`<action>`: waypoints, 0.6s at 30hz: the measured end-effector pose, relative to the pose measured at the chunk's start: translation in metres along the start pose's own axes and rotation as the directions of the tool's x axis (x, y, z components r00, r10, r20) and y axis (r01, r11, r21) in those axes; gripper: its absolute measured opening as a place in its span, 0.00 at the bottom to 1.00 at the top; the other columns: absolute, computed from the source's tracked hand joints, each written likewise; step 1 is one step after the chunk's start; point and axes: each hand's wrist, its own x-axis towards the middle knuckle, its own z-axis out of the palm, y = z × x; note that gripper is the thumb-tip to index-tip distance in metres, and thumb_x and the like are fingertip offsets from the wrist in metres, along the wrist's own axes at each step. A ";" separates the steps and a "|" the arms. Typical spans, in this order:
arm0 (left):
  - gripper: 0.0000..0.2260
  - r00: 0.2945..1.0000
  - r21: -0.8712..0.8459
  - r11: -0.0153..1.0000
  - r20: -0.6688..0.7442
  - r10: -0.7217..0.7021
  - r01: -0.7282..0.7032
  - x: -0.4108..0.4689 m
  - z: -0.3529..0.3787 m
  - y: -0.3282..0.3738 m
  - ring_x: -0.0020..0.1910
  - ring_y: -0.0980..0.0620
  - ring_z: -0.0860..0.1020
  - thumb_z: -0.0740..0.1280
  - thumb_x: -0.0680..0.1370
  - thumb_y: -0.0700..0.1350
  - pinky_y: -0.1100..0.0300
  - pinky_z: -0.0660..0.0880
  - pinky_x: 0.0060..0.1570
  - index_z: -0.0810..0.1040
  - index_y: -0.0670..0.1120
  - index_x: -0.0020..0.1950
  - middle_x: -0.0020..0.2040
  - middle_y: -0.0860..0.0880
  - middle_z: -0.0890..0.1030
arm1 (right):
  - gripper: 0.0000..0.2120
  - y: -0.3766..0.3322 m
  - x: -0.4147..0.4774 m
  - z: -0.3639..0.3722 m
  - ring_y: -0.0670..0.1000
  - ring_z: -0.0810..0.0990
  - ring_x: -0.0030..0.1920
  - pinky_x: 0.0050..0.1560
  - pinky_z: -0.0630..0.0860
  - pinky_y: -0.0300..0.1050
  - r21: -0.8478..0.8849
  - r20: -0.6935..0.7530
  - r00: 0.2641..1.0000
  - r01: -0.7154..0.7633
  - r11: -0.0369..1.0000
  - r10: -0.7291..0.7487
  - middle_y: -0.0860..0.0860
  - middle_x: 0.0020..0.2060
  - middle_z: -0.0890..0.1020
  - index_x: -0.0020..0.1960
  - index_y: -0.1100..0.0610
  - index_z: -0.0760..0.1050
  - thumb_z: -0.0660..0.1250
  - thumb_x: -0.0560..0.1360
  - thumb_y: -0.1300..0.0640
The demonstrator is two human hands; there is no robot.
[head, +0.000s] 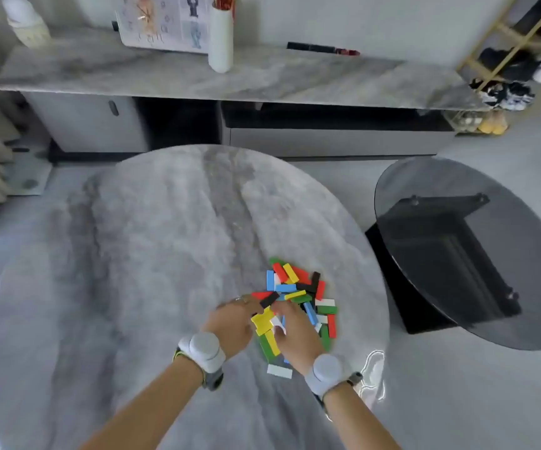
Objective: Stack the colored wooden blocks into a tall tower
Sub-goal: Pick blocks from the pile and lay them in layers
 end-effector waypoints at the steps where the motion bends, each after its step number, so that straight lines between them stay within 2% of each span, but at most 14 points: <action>1: 0.20 0.999 0.012 0.999 0.027 0.045 -0.046 0.011 0.018 -0.009 0.68 0.52 0.68 0.58 0.77 0.41 0.62 0.66 0.63 0.69 0.54 0.68 0.72 0.56 0.65 | 0.20 0.010 0.007 0.014 0.52 0.71 0.62 0.58 0.70 0.48 -0.056 -0.016 1.000 -0.006 0.998 0.005 0.50 0.60 0.72 0.65 0.52 0.68 0.58 0.76 0.65; 4: 0.21 0.988 0.098 0.983 0.005 0.157 -0.157 0.028 0.045 -0.018 0.72 0.54 0.62 0.61 0.77 0.49 0.61 0.58 0.69 0.66 0.55 0.71 0.73 0.55 0.62 | 0.21 0.029 0.020 0.030 0.53 0.71 0.60 0.53 0.69 0.44 -0.218 -0.106 0.992 0.049 0.975 -0.073 0.50 0.59 0.71 0.65 0.52 0.67 0.58 0.74 0.66; 6: 0.24 0.977 0.144 0.969 -0.047 0.209 -0.200 0.039 0.067 -0.027 0.69 0.53 0.64 0.62 0.74 0.57 0.59 0.61 0.67 0.66 0.55 0.69 0.69 0.55 0.64 | 0.18 0.041 0.029 0.045 0.53 0.72 0.58 0.52 0.68 0.44 -0.260 -0.144 0.982 0.084 0.962 -0.125 0.49 0.57 0.72 0.62 0.51 0.68 0.61 0.73 0.63; 8: 0.27 0.964 0.165 0.965 -0.136 0.229 -0.206 0.048 0.091 -0.038 0.63 0.51 0.69 0.60 0.69 0.64 0.57 0.68 0.62 0.68 0.55 0.66 0.64 0.54 0.66 | 0.14 0.051 0.038 0.064 0.53 0.75 0.54 0.49 0.71 0.46 -0.299 -0.208 0.959 0.127 0.946 -0.194 0.48 0.52 0.75 0.56 0.52 0.71 0.65 0.71 0.60; 9: 0.28 0.960 0.181 0.961 -0.146 0.238 -0.210 0.054 0.100 -0.041 0.59 0.50 0.72 0.58 0.67 0.65 0.56 0.72 0.57 0.71 0.55 0.63 0.61 0.53 0.69 | 0.13 0.057 0.043 0.070 0.53 0.76 0.51 0.46 0.73 0.46 -0.333 -0.227 0.948 0.139 0.933 -0.222 0.48 0.49 0.76 0.53 0.52 0.72 0.67 0.69 0.59; 11: 0.27 0.927 0.137 0.961 -0.262 0.270 -0.241 0.060 0.105 -0.046 0.52 0.49 0.76 0.57 0.63 0.65 0.56 0.77 0.47 0.75 0.54 0.56 0.55 0.51 0.73 | 0.11 0.063 0.049 0.072 0.53 0.77 0.48 0.42 0.73 0.46 -0.368 -0.267 0.919 0.182 0.912 -0.292 0.48 0.46 0.76 0.50 0.53 0.73 0.68 0.68 0.58; 12: 0.26 0.902 0.158 0.953 -0.315 0.295 -0.257 0.063 0.113 -0.051 0.53 0.50 0.75 0.58 0.63 0.66 0.56 0.77 0.47 0.75 0.54 0.55 0.55 0.51 0.73 | 0.11 0.068 0.049 0.078 0.53 0.77 0.49 0.43 0.73 0.46 -0.394 -0.281 0.904 0.196 0.898 -0.321 0.48 0.46 0.76 0.51 0.53 0.73 0.67 0.69 0.58; 14: 0.28 0.892 0.169 0.948 -0.326 0.312 -0.270 0.066 0.111 -0.052 0.58 0.51 0.70 0.59 0.64 0.67 0.56 0.73 0.54 0.73 0.53 0.59 0.58 0.51 0.69 | 0.11 0.073 0.052 0.067 0.51 0.74 0.52 0.46 0.71 0.45 -0.404 -0.269 0.903 0.211 0.890 -0.336 0.47 0.49 0.75 0.55 0.52 0.73 0.64 0.73 0.56; 16: 0.28 0.905 0.148 0.953 -0.304 0.298 -0.264 0.065 0.110 -0.050 0.60 0.52 0.65 0.63 0.66 0.66 0.58 0.69 0.58 0.70 0.53 0.62 0.60 0.52 0.66 | 0.10 0.077 0.055 0.057 0.50 0.72 0.54 0.47 0.69 0.43 -0.413 -0.264 0.895 0.233 0.881 -0.360 0.47 0.50 0.75 0.56 0.52 0.72 0.62 0.74 0.55; 18: 0.27 0.908 0.186 0.942 -0.267 0.322 -0.280 0.061 0.111 -0.046 0.61 0.54 0.65 0.66 0.68 0.65 0.60 0.68 0.57 0.69 0.55 0.64 0.60 0.53 0.65 | 0.08 0.080 0.056 0.053 0.50 0.73 0.53 0.48 0.68 0.42 -0.390 -0.271 0.896 0.232 0.891 -0.352 0.46 0.50 0.76 0.54 0.52 0.73 0.62 0.75 0.55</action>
